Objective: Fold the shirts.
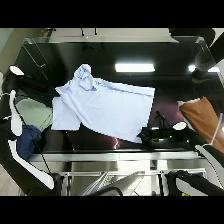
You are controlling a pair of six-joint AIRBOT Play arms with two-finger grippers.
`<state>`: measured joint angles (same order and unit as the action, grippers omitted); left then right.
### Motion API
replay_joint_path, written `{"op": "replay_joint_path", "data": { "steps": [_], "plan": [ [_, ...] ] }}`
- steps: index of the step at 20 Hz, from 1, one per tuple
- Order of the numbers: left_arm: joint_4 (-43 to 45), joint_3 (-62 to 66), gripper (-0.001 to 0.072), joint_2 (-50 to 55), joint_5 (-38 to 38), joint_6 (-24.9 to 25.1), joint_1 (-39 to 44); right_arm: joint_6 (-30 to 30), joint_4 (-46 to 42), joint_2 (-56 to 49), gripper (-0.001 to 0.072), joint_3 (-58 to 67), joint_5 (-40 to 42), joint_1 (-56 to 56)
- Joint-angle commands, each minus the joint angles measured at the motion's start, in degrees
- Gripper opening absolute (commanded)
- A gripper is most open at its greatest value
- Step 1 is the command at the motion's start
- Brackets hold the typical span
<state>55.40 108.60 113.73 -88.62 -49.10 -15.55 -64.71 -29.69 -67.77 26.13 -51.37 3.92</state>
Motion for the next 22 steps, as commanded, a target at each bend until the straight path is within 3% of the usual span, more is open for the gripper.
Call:
{"op": "replay_joint_path", "data": {
  "steps": [1,3,7,12,16,18,22],
  "plan": [
    [-16.0,1.1,0.0019,-0.5,-8.4,-2.8,-3.5,0.4,-1.7,7.1,0.0017,4.9,-2.3,-2.7],
    [-26.6,1.0,0.0019,-2.2,-13.6,-3.2,-5.4,-0.2,-3.7,13.9,0.0016,9.7,-5.0,-7.7],
    [-59.1,-7.4,0.0019,-13.5,-17.2,-0.3,-7.4,0.4,-3.7,25.7,0.0017,24.3,-16.1,-22.3],
    [-73.6,-15.4,0.0019,-39.8,-11.0,-0.4,-10.9,0.4,3.5,32.3,0.0017,49.0,-26.3,-39.6],
    [-65.7,-15.4,0.0021,-62.2,0.6,-1.2,-25.4,0.4,5.3,32.1,0.0017,68.0,-24.4,-42.4],
    [-57.7,-15.4,0.0021,-67.4,0.2,-5.7,-30.9,0.5,4.7,31.0,0.0017,74.9,-23.5,-42.4],
    [-43.0,-15.4,0.0020,-62.2,1.6,-8.5,-21.9,0.0,1.0,26.3,0.0016,75.3,-24.6,-42.4]
  ]
}}
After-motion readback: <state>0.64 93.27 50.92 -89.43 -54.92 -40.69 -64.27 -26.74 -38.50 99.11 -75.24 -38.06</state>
